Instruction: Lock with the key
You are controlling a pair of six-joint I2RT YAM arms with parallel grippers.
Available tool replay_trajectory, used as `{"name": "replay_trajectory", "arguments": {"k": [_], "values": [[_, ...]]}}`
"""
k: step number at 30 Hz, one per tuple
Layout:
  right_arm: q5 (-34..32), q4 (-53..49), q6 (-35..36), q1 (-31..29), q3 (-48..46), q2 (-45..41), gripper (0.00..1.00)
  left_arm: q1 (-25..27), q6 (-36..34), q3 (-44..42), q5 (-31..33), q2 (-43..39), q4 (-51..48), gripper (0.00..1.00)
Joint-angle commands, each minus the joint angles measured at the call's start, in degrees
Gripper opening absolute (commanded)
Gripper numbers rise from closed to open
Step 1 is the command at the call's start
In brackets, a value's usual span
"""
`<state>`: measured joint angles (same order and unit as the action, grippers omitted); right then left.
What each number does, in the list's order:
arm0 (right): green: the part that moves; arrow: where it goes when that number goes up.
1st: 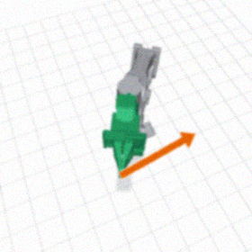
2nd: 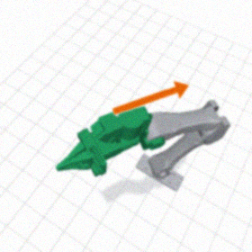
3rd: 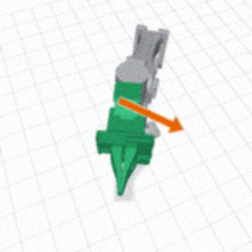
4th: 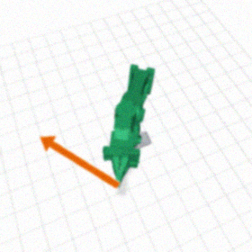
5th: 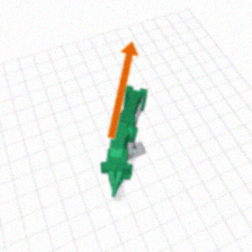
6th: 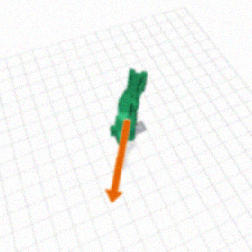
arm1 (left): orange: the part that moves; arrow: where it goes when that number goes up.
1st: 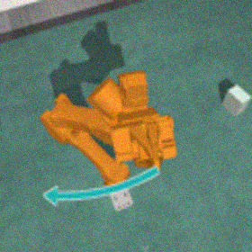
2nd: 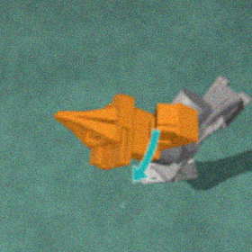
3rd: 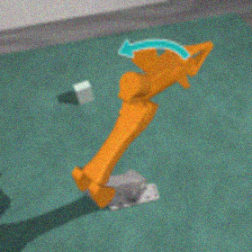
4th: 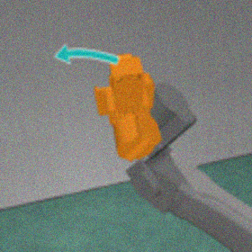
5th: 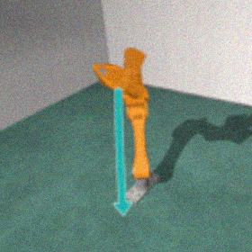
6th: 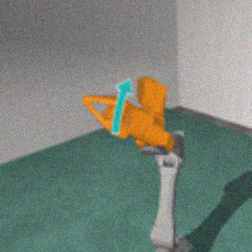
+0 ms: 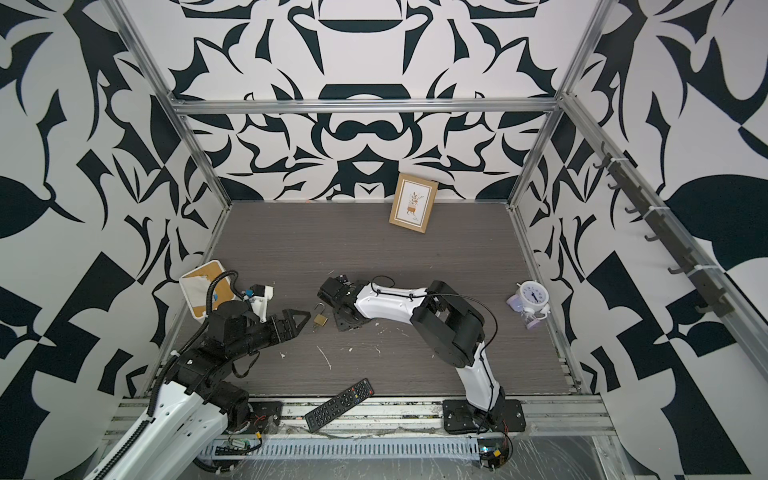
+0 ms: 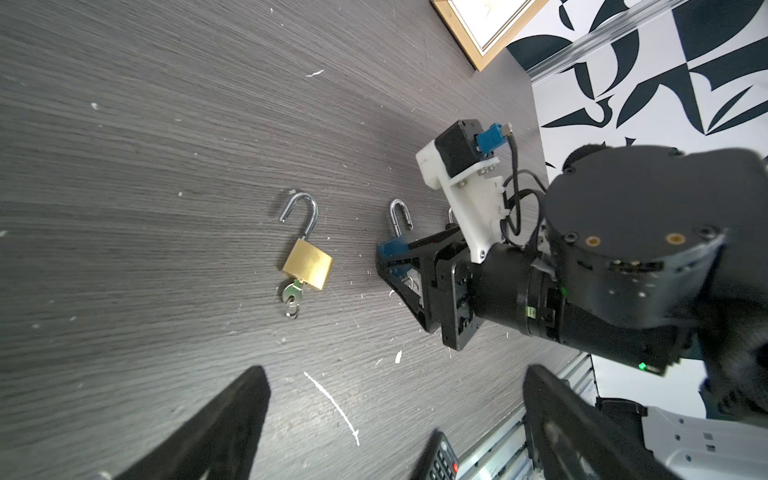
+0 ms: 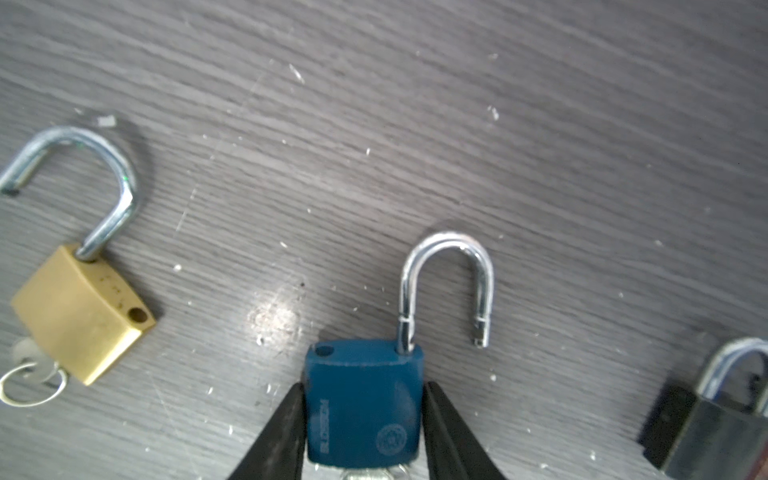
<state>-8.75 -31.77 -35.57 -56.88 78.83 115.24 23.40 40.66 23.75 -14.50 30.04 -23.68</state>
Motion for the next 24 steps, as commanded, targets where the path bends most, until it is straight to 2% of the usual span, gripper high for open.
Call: {"name": "replay_trajectory", "arguments": {"k": [1, 7, 9, 12, 13, 14, 18, 22, 24], "values": [[-0.89, -3.55, -0.02, -0.25, 0.54, 2.17, 0.46, -0.26, -0.72, -0.39, 0.24, -0.69, -1.15, 0.99], [-0.93, -3.12, -0.20, -0.29, 0.45, 2.47, 0.41, -0.44, -1.15, -0.24, 0.12, -1.08, -1.73, 0.99], [-0.96, -3.13, -0.15, -0.25, 0.55, 2.04, 0.33, -0.39, -1.36, -0.10, 0.06, -0.95, -1.74, 0.99], [-1.77, -3.74, 0.61, -0.29, 0.55, 1.02, 0.13, -0.47, -1.38, 0.03, 0.00, -0.70, -1.59, 0.99], [-1.71, -4.10, 0.85, -0.28, 0.54, 0.59, 0.01, -0.50, -1.38, 0.07, -0.18, -0.45, -1.35, 0.99], [-3.93, -4.30, 1.05, -0.22, 0.45, 0.07, 0.00, -0.51, -1.59, 0.17, -0.52, -0.18, -1.05, 1.00], [-3.79, -4.49, 4.55, 0.02, -0.19, -2.28, 0.00, -0.52, -2.90, 1.14, -0.88, 1.82, -0.42, 1.00], [-3.66, -8.62, 13.63, 0.66, 1.07, -5.88, 0.00, -0.49, -3.88, 2.92, -1.54, 4.47, 0.21, 0.99], [-0.08, -9.60, 18.78, 1.28, 0.06, -9.23, 0.00, -0.48, -4.32, 3.72, -1.69, 5.76, 0.19, 0.99]]}}
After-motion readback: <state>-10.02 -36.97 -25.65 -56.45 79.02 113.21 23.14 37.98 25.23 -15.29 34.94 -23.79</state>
